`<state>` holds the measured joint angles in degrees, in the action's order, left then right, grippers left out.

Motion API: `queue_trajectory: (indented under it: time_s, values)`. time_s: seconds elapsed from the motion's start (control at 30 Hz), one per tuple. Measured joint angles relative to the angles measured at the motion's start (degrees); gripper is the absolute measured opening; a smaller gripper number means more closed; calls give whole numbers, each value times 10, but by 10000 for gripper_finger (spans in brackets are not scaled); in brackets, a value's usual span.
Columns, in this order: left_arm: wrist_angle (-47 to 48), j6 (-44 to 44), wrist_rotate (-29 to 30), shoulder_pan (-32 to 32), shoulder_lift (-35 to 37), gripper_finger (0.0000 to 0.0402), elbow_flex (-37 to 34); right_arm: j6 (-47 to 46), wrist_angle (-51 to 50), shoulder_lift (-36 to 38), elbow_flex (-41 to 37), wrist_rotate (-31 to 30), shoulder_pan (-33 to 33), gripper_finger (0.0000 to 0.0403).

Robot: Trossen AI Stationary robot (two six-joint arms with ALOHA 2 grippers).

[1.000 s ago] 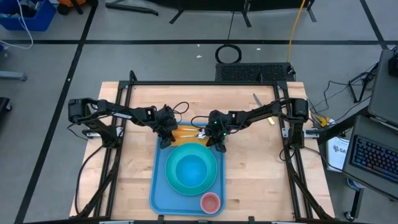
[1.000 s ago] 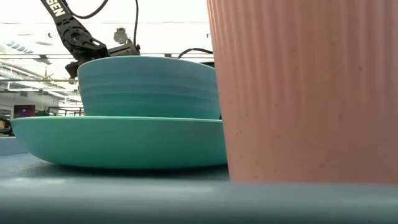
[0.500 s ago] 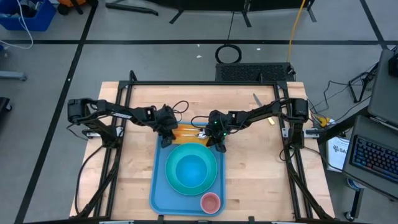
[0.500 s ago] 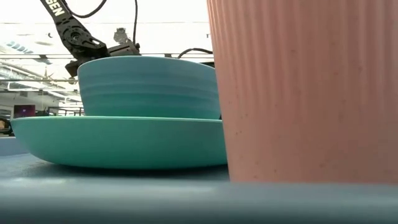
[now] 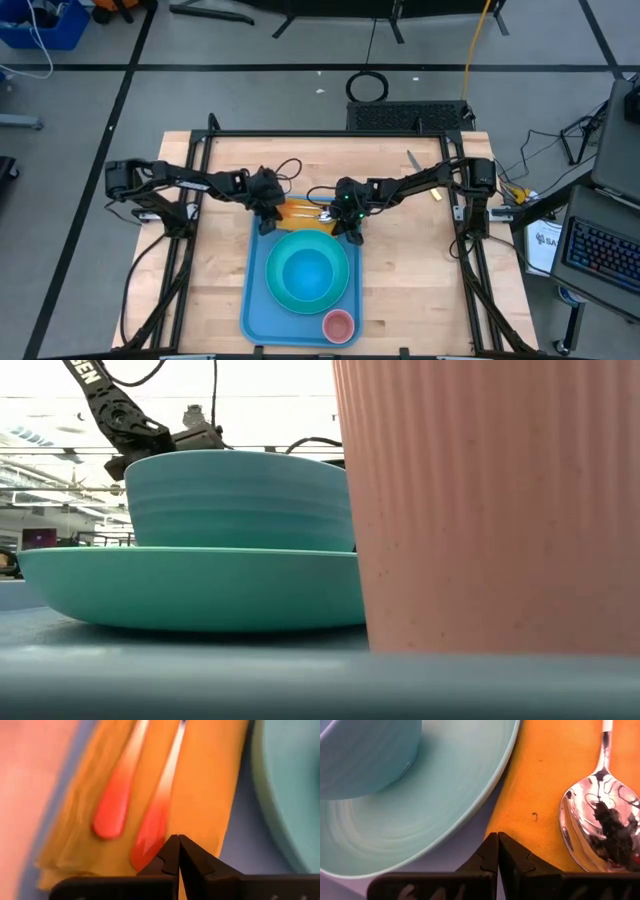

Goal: Set up tray
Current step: Adjust the orange napkin

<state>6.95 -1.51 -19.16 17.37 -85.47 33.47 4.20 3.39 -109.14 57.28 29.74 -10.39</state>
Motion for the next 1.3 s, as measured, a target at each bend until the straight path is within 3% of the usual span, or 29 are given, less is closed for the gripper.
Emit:
queue_trajectory:
  time_s: [0.87,1.3]
  values:
    - [-24,13,-49,-3,14,4,2,-6,-52,1,1,-12,-3,0]
    - [-53,10,-51,-2,-45,4,3,-12,-54,1,0,-14,-4,0]
